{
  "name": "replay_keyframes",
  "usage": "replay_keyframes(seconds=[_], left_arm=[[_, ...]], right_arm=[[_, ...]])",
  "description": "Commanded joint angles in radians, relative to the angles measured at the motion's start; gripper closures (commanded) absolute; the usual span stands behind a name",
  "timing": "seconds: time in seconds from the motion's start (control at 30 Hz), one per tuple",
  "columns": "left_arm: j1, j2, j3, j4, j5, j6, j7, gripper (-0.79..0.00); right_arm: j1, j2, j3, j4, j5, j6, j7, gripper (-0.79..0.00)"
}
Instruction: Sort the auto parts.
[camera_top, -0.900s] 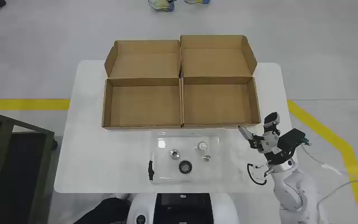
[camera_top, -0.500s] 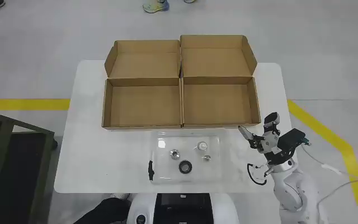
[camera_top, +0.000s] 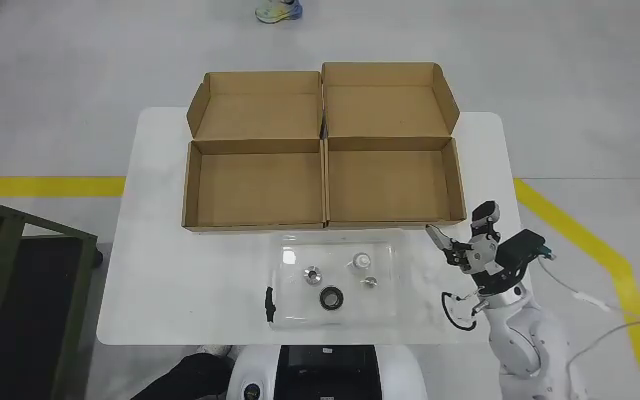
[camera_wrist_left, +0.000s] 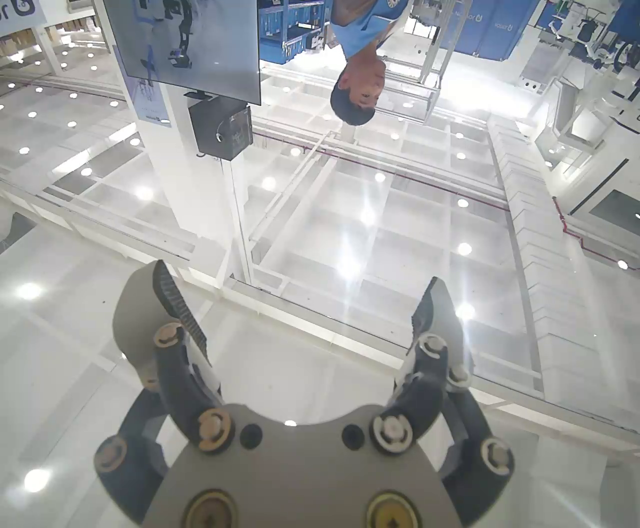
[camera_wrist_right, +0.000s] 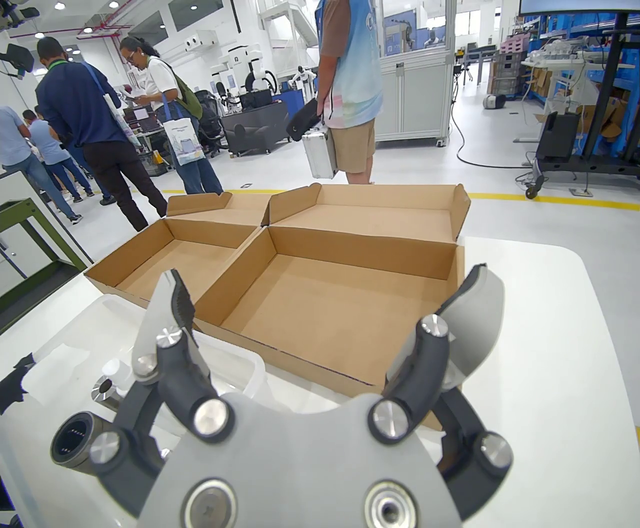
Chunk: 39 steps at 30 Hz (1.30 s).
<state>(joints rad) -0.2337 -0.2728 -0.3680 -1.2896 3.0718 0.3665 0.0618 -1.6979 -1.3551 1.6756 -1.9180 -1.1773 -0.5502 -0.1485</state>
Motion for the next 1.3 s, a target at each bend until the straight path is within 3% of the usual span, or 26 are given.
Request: replay_keyframes(seconds=[0.0, 0.53, 1.23, 1.27], left_arm=[[0.0, 0.0, 0.0, 0.0, 0.0, 0.0, 0.0, -0.785], [0.0, 0.0, 0.0, 0.0, 0.0, 0.0, 0.0, -0.785], [0.0, 0.0, 0.0, 0.0, 0.0, 0.0, 0.0, -0.785], [0.0, 0.0, 0.0, 0.0, 0.0, 0.0, 0.0, -0.785]], right_arm=[[0.004, 0.004, -0.006, -0.007, -0.009, -0.023, 0.031, -0.785], [0.033, 0.037, -0.121, -0.117, -0.074, -0.241, 0.356, -0.785], [0.112, 0.065, -0.3, -0.109, -0.252, -0.241, 0.583, -0.785], [0.112, 0.066, -0.303, -0.107, -0.256, -0.239, 0.588, -0.748]])
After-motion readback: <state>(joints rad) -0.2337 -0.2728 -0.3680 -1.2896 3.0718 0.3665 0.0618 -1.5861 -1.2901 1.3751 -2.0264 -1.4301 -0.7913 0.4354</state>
